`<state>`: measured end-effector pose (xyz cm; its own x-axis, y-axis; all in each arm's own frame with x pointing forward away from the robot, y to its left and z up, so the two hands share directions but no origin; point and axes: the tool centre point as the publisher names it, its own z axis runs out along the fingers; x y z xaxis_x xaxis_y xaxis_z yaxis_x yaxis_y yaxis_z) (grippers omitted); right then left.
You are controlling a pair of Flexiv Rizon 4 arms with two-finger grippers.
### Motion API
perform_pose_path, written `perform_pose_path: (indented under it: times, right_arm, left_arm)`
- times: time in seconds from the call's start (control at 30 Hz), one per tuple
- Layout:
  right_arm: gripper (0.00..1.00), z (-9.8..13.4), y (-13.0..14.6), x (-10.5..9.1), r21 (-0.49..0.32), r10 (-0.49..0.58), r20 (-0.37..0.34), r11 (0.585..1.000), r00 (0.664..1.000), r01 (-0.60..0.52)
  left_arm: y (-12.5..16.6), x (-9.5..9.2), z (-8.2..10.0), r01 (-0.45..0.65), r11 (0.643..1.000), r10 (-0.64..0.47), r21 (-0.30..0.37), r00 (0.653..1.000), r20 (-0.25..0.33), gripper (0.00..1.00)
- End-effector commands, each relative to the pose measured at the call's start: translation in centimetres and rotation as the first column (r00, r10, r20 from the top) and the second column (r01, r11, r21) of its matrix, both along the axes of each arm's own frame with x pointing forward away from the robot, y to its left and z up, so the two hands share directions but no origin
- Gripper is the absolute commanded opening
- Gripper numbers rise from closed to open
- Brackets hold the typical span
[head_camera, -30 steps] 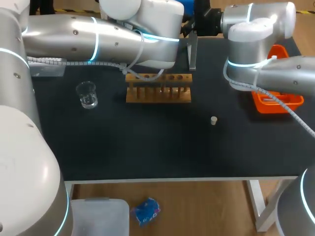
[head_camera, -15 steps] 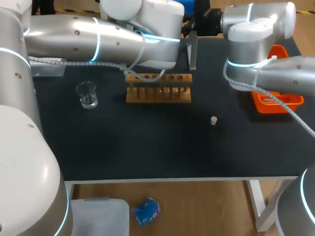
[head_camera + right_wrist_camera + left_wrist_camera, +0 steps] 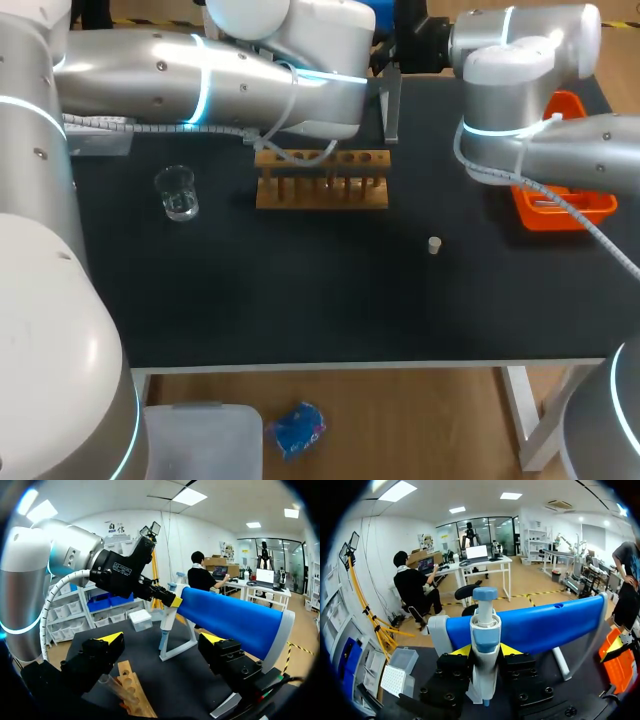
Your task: Invert the test tube, pick up the pipette, mount the tip to pipette, aspirate from beaker and dispense into the tube, eject the tip, return the pipette, and cap with the stopper.
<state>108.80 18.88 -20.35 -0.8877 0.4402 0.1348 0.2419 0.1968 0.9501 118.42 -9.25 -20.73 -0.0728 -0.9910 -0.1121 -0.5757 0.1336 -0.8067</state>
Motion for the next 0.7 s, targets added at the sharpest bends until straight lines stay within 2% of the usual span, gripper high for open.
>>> perform_pose_path:
  times: [0.03, 0.3, 0.4, 0.53, 0.7]
  right_arm:
    - [1.00, 0.00, 0.06, 0.03, -0.002, -0.001, -0.001, 1.000, 1.000, 0.001]
    - [1.00, 0.00, 0.06, 0.03, -0.002, -0.001, -0.001, 1.000, 1.000, 0.001]
    - [1.00, 0.00, 0.06, 0.03, -0.002, -0.001, -0.001, 1.000, 1.000, 0.001]
    - [1.00, 0.00, 0.06, 0.03, -0.002, -0.001, -0.001, 1.000, 1.000, 0.001]
    - [1.00, 0.00, 0.06, 0.03, -0.002, -0.001, -0.001, 1.000, 1.000, 0.001]
  left_arm:
    - [-0.11, 0.34, -0.40, 0.000, 1.000, 0.000, 0.001, 1.000, -0.011, 0.00]
    - [-0.16, 0.43, -0.61, -0.003, 1.000, 0.003, -0.001, 1.000, -0.019, 0.00]
    - [-0.16, 0.43, -0.59, -0.005, 1.000, 0.005, -0.002, 1.000, -0.020, 0.09]
    - [-0.10, 0.33, -0.60, -0.006, 1.000, 0.006, -0.003, 1.000, -0.021, 0.31]
    - [0.05, 0.19, -0.70, -0.013, 1.000, 0.013, -0.009, 1.000, -0.023, 0.49]
